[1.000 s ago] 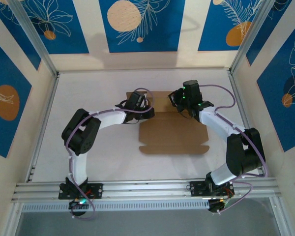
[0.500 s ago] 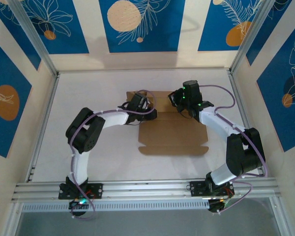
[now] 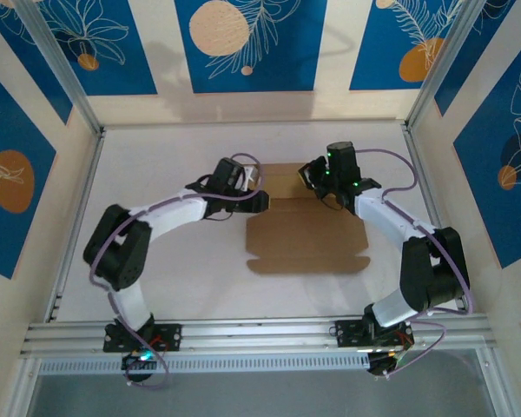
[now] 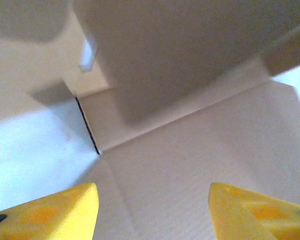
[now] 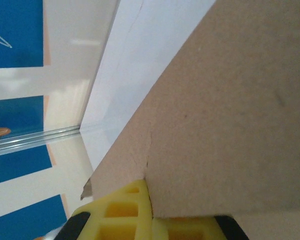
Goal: Fold the paper box
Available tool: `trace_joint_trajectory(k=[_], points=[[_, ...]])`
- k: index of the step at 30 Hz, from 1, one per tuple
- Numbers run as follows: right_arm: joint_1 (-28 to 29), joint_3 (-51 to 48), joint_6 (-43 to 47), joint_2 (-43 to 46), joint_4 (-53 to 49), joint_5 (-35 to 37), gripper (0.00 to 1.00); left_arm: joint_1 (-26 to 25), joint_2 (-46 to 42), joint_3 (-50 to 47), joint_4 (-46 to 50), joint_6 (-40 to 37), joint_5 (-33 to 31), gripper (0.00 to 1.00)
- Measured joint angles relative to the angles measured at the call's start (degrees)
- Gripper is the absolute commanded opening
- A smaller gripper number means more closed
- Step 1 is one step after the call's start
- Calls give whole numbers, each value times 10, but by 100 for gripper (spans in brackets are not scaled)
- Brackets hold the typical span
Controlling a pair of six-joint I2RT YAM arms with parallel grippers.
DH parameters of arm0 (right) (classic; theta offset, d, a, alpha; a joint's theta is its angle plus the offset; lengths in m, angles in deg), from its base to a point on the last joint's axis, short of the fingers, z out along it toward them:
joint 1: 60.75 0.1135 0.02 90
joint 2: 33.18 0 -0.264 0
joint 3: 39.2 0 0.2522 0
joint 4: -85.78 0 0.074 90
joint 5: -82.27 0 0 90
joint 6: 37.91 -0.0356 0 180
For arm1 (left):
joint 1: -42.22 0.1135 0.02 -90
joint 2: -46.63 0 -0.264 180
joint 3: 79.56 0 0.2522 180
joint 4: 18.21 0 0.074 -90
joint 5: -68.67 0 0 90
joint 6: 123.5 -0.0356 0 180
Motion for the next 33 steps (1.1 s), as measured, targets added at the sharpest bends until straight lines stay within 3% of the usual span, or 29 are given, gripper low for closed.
trace_joint_trajectory(k=[7,11,16,21,29,33], points=[[-13,0,20,0,-8,-22,4,38,-138,14,39,-120,-21,62],[-20,0,27,0,-8,-39,4,80,-164,-15,17,-198,-50,68],[-30,0,37,0,-8,-66,4,104,-122,-32,18,-297,-64,68],[-33,1,45,-7,-8,-84,4,110,-78,-24,37,-381,-29,70],[-37,11,47,-23,-1,-106,4,110,-32,57,51,-485,11,69],[-37,15,47,-29,3,-114,4,109,1,104,71,-528,24,64]])
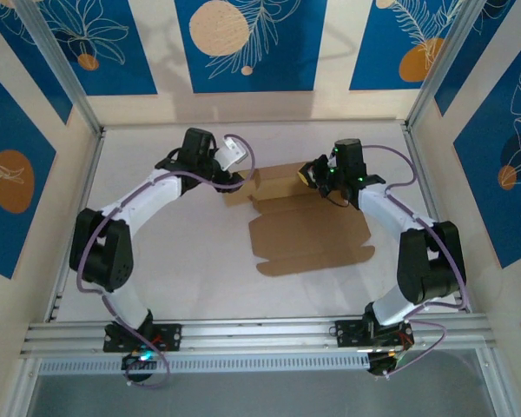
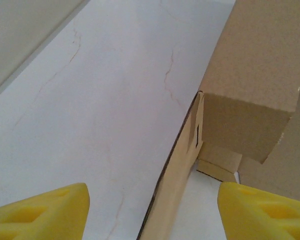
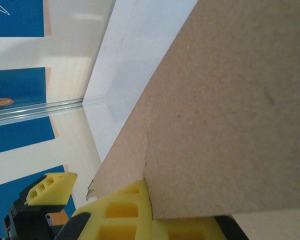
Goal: Fold the paper box
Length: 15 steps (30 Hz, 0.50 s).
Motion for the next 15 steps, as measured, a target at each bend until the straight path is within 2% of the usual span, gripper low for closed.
trace_joint_trajectory(k=[3,7,11,15], points=[[0,5,0,-4,2,-3,4,-5,34,38,27,-27,3,54],[1,5,0,-5,2,-5,4,-14,70,63,52,-40,-4,32],[3,5,-1,-5,2,-2,4,-25,85,73,68,-24,-7,17],[4,6,-5,-6,2,7,4,-37,87,84,84,9,-13,7]])
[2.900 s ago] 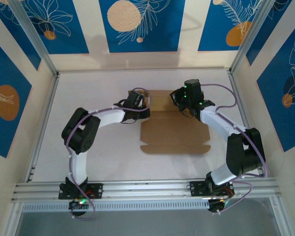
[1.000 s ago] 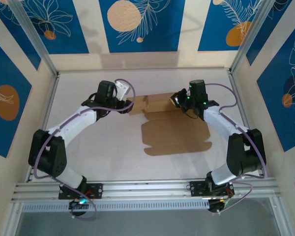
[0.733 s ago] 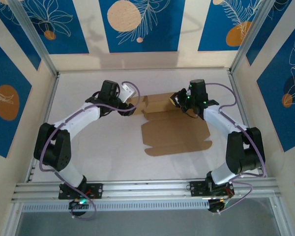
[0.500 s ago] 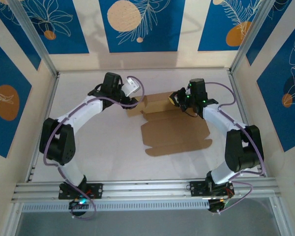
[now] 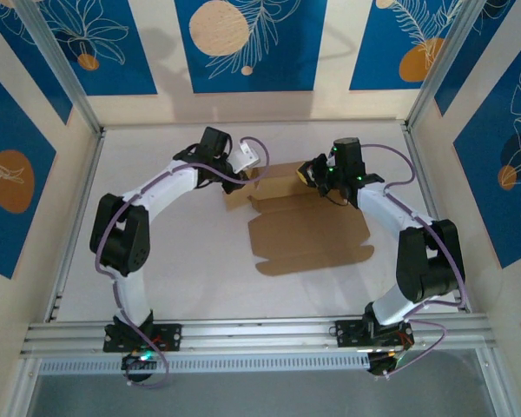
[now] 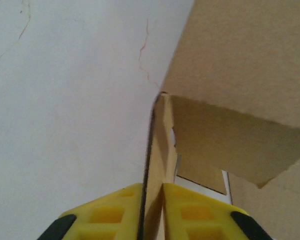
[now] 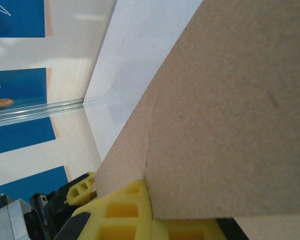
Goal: Fold the paper box
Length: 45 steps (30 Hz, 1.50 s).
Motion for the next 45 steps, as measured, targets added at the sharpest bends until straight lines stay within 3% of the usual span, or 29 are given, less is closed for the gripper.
trace_joint_trajectory(k=[3,14,19,24,35,45], points=[[2,1,-5,-1,0,9,5,-9,0,5,6,39,-17,0],[23,1,-39,-2,21,44,5,-16,3,4,-9,286,-32,2],[25,1,-51,-2,28,67,5,-16,2,-39,-114,438,-1,17],[24,0,-63,-3,24,85,5,-12,2,-88,-219,551,32,45],[9,0,-23,-4,10,46,4,6,-52,-158,-241,509,81,59],[-11,10,16,-20,10,-5,4,59,-181,-244,-342,448,123,54]])
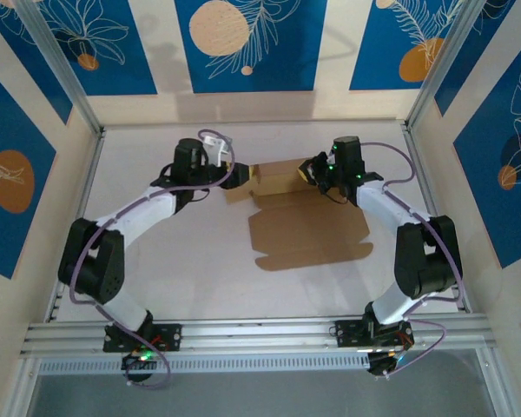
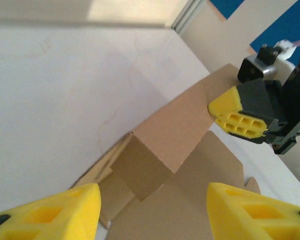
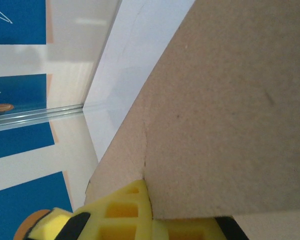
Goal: Fold the paper box
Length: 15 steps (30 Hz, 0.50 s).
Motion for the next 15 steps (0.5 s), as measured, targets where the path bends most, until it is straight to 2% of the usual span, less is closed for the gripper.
trace_joint_trajectory(k=[2,8,12,15], points=[[-3,0,6,-1,0,-4,4,14,-18,-7,0,-19,-20,53],[-10,4,15,-3,-5,-19,4,73,-37,-26,37,-67,-157,52],[-12,7,21,-6,-9,-27,4,96,23,13,99,-110,-198,51],[-13,7,23,-6,-9,-30,4,96,84,43,128,-135,-201,50]])
